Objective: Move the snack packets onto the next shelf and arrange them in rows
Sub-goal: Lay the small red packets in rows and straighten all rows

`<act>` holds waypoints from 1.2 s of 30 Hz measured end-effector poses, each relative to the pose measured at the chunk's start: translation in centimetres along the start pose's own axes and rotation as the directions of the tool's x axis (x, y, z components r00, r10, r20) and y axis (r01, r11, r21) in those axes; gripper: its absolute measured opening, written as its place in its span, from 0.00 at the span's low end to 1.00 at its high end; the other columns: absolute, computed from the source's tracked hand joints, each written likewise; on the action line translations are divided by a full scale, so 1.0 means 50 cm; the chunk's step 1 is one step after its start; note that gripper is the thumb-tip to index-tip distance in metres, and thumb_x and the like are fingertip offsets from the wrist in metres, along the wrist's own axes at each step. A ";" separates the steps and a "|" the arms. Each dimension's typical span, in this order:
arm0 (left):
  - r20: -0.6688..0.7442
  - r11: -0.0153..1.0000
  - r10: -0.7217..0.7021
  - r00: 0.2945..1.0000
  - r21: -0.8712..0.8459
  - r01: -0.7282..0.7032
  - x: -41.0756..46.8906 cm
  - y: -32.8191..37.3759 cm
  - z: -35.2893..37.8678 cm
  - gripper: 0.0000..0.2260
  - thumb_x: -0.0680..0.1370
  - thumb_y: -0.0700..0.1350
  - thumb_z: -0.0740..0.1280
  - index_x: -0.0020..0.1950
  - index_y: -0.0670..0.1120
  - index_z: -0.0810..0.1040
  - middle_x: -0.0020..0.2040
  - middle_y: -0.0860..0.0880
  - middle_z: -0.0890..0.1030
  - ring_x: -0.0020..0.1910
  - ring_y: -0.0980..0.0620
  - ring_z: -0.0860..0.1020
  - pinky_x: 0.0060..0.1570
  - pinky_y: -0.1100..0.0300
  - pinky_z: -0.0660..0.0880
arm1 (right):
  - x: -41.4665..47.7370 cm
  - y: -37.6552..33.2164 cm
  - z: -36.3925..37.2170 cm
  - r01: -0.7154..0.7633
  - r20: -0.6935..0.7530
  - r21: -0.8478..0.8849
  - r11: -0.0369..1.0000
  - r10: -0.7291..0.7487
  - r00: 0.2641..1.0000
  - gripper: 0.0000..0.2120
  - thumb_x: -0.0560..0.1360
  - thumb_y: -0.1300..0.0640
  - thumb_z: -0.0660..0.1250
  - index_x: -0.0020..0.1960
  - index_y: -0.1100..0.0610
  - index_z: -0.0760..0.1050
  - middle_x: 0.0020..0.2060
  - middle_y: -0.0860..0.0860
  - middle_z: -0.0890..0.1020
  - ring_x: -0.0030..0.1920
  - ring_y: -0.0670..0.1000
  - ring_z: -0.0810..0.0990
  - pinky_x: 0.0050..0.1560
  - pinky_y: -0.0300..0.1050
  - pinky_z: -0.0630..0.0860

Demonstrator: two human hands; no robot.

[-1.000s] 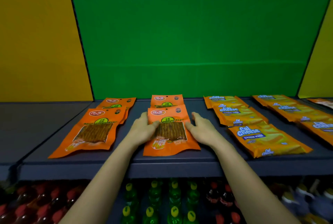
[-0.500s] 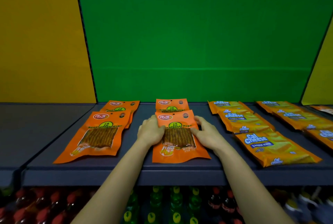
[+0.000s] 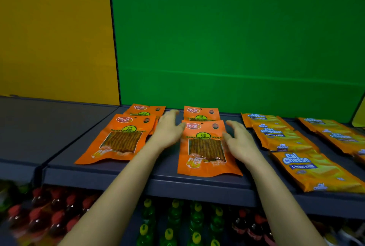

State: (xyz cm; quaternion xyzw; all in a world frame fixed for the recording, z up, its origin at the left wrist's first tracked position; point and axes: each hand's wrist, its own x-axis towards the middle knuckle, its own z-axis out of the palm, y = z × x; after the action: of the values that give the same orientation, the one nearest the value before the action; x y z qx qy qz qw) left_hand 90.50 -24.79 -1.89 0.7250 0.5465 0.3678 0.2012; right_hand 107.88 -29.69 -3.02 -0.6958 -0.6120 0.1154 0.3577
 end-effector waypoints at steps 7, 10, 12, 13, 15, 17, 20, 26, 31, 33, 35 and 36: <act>-0.252 0.998 -0.039 0.967 -0.060 0.024 0.030 -0.112 -0.189 0.13 0.79 0.40 0.61 0.62 0.41 0.76 0.62 0.43 0.78 0.61 0.46 0.75 0.62 0.54 0.71 | 0.002 -0.166 0.053 0.184 -0.028 0.086 0.979 -0.182 0.983 0.18 0.78 0.61 0.59 0.69 0.58 0.68 0.67 0.53 0.72 0.68 0.53 0.69 0.70 0.45 0.63; -0.220 0.987 -0.156 0.963 -0.065 0.145 0.025 -0.193 -0.235 0.15 0.79 0.43 0.61 0.64 0.41 0.73 0.64 0.42 0.76 0.62 0.43 0.74 0.62 0.50 0.72 | 0.004 -0.230 0.124 0.155 0.080 0.072 0.985 -0.160 0.984 0.20 0.79 0.59 0.59 0.70 0.60 0.65 0.69 0.55 0.70 0.70 0.55 0.68 0.71 0.48 0.62; -0.138 0.977 -0.212 0.968 -0.020 0.211 0.023 -0.242 -0.252 0.18 0.79 0.45 0.61 0.68 0.41 0.70 0.67 0.41 0.73 0.64 0.43 0.72 0.64 0.50 0.70 | 0.003 -0.259 0.174 0.111 0.161 0.049 0.993 -0.117 0.980 0.21 0.80 0.57 0.57 0.72 0.60 0.63 0.70 0.56 0.69 0.71 0.56 0.67 0.71 0.49 0.62; -0.085 0.973 -0.229 0.970 0.011 0.231 0.023 -0.263 -0.256 0.20 0.79 0.45 0.61 0.70 0.41 0.68 0.68 0.41 0.72 0.66 0.43 0.71 0.66 0.52 0.68 | 0.001 -0.268 0.197 0.077 0.197 0.045 0.996 -0.084 0.977 0.21 0.80 0.56 0.57 0.72 0.60 0.62 0.70 0.56 0.69 0.70 0.56 0.67 0.71 0.51 0.63; 0.007 0.968 -0.251 0.968 0.027 0.251 0.024 -0.294 -0.259 0.21 0.79 0.44 0.60 0.71 0.40 0.65 0.70 0.41 0.70 0.67 0.43 0.69 0.65 0.54 0.65 | -0.002 -0.274 0.233 -0.010 0.222 0.055 0.998 -0.003 0.975 0.20 0.80 0.55 0.56 0.70 0.60 0.64 0.68 0.56 0.71 0.69 0.57 0.69 0.68 0.51 0.65; 0.054 0.970 -0.242 0.969 0.021 0.241 0.024 -0.311 -0.255 0.21 0.79 0.43 0.59 0.72 0.40 0.64 0.71 0.42 0.69 0.68 0.44 0.69 0.65 0.55 0.65 | -0.006 -0.271 0.257 -0.064 0.193 0.043 0.997 0.055 0.980 0.17 0.80 0.54 0.55 0.67 0.59 0.66 0.66 0.56 0.73 0.67 0.57 0.70 0.66 0.50 0.67; 0.084 0.979 -0.204 0.975 0.048 0.200 0.026 -0.316 -0.248 0.20 0.80 0.43 0.57 0.72 0.41 0.63 0.71 0.43 0.69 0.68 0.44 0.69 0.65 0.53 0.65 | -0.009 -0.269 0.275 -0.073 0.136 0.009 0.997 0.071 0.988 0.18 0.80 0.53 0.55 0.68 0.57 0.66 0.66 0.55 0.74 0.67 0.57 0.70 0.68 0.54 0.66; 0.101 0.990 -0.109 0.989 0.101 0.099 0.024 -0.319 -0.244 0.17 0.80 0.44 0.56 0.69 0.45 0.67 0.67 0.45 0.74 0.64 0.45 0.73 0.62 0.52 0.69 | -0.011 -0.267 0.280 -0.118 0.142 0.102 0.988 0.103 0.984 0.23 0.80 0.53 0.56 0.74 0.56 0.60 0.70 0.53 0.70 0.70 0.54 0.66 0.71 0.53 0.64; 0.129 0.984 -0.060 0.990 0.177 0.036 0.021 -0.314 -0.240 0.18 0.81 0.46 0.57 0.70 0.44 0.66 0.66 0.44 0.74 0.63 0.44 0.73 0.60 0.53 0.70 | -0.011 -0.268 0.278 -0.117 0.131 0.145 0.983 0.098 0.986 0.21 0.80 0.55 0.56 0.73 0.55 0.61 0.69 0.52 0.71 0.69 0.53 0.68 0.69 0.53 0.66; 0.128 0.978 -0.046 0.991 0.206 0.019 0.021 -0.316 -0.238 0.18 0.81 0.46 0.56 0.69 0.44 0.66 0.66 0.44 0.75 0.62 0.44 0.74 0.58 0.53 0.71 | -0.011 -0.268 0.279 -0.111 0.132 0.132 0.985 0.093 0.987 0.21 0.80 0.55 0.56 0.73 0.54 0.61 0.69 0.52 0.70 0.69 0.53 0.68 0.69 0.52 0.67; 0.120 0.971 -0.035 0.992 0.240 0.005 0.020 -0.314 -0.238 0.18 0.81 0.47 0.56 0.69 0.44 0.67 0.65 0.43 0.75 0.62 0.44 0.74 0.57 0.53 0.71 | -0.011 -0.268 0.279 -0.101 0.130 0.103 0.990 0.087 0.988 0.22 0.80 0.55 0.56 0.74 0.54 0.59 0.70 0.52 0.69 0.70 0.53 0.67 0.69 0.52 0.66; 0.125 0.967 -0.034 0.992 0.255 0.001 0.020 -0.315 -0.237 0.18 0.81 0.47 0.56 0.69 0.44 0.66 0.65 0.43 0.75 0.62 0.44 0.74 0.57 0.54 0.71 | -0.011 -0.266 0.280 -0.099 0.126 0.088 0.991 0.088 0.988 0.22 0.80 0.55 0.56 0.74 0.54 0.59 0.71 0.52 0.69 0.70 0.53 0.67 0.69 0.52 0.66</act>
State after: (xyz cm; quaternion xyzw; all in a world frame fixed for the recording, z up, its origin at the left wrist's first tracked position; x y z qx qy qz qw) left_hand 71.57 -20.08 -4.81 0.7621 0.5816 0.2453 0.1444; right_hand 89.14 -25.30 -4.70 -0.6978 -0.5932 0.2031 0.3462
